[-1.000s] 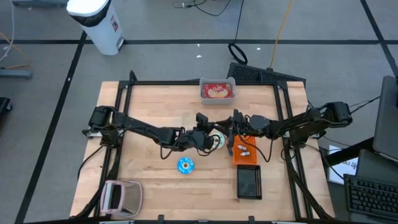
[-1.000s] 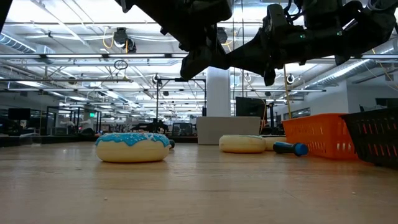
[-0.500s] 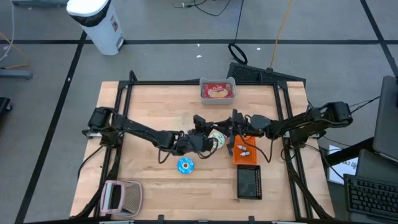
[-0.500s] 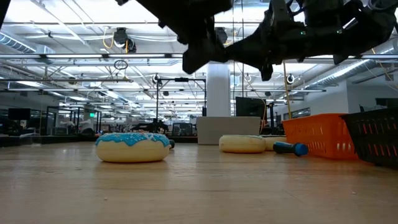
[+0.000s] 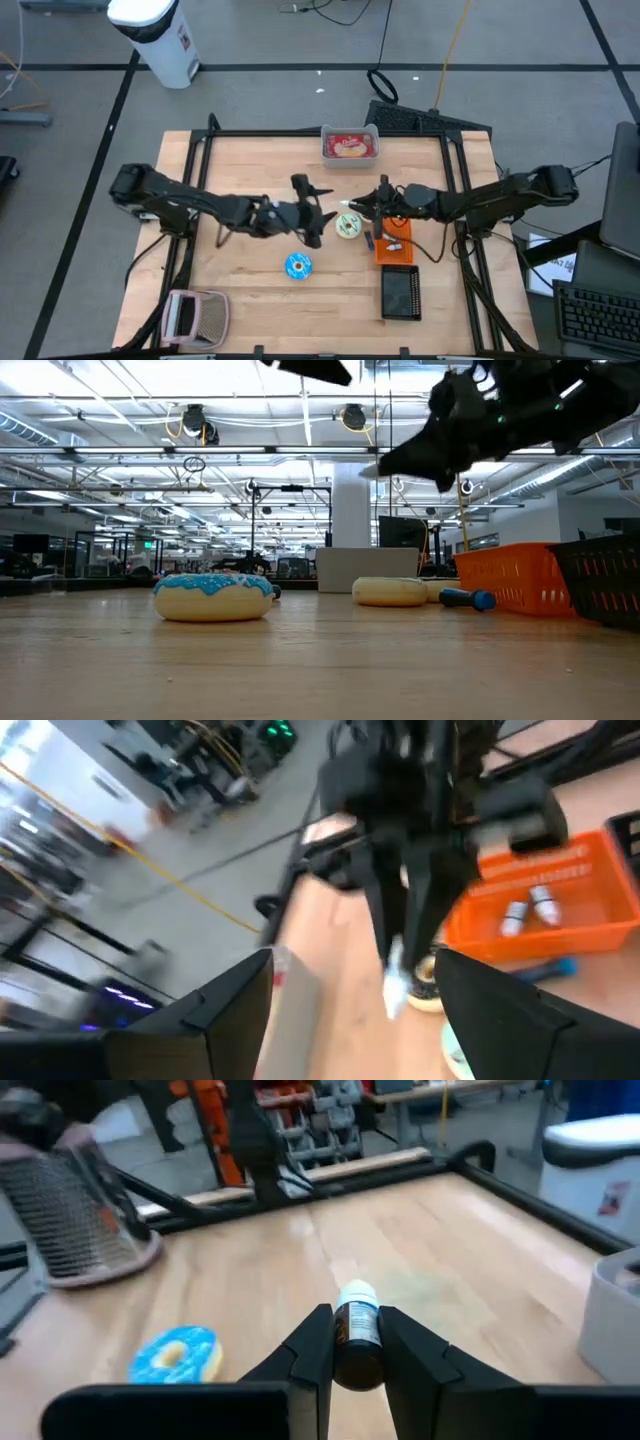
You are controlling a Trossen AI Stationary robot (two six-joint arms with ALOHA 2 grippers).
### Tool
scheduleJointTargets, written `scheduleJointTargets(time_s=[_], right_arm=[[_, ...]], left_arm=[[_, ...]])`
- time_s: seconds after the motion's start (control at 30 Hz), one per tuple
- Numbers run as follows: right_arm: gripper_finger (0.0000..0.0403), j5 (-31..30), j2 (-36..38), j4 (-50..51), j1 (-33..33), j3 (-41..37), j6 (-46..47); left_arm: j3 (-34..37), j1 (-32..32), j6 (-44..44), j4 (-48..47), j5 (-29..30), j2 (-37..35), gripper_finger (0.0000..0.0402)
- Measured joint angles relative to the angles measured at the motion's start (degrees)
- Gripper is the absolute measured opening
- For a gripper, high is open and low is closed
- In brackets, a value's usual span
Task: Pick & Place Food Item
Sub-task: Put the brown food coloring bottle into the orange bin
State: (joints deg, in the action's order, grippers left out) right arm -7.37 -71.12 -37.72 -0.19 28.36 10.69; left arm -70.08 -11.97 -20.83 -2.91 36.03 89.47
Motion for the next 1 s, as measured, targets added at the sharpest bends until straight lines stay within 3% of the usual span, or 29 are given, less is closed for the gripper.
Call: scheduleJointTargets(time_s=[0.17,0.5,0.6,0.77,1.0], right_arm=[[0.0054,0.2,10.8,11.4,2.5,0.2,-1.5],[0.0054,1.0,30.3,44.2,11.2,0.1,3.6],[0.0054,1.6,31.3,50.7,13.9,0.1,7.2],[0.0054,1.5,29.3,56.4,16.5,0.0,10.3],[0.0054,1.4,26.5,53.0,16.8,-5.3,11.2]], left_arm=[[8.3,3.8,6.7,1.7,-5.2,-4.5,0.0277],[35.1,8.2,14.4,41.3,-5.9,-10.2,0.0248],[39.0,9.0,16.8,46.7,-5.9,-10.1,0.0241],[40.2,10.1,20.7,47.3,-6.0,-10.1,0.0240],[40.2,10.1,21.4,46.7,-6.2,-10.0,0.0241]])
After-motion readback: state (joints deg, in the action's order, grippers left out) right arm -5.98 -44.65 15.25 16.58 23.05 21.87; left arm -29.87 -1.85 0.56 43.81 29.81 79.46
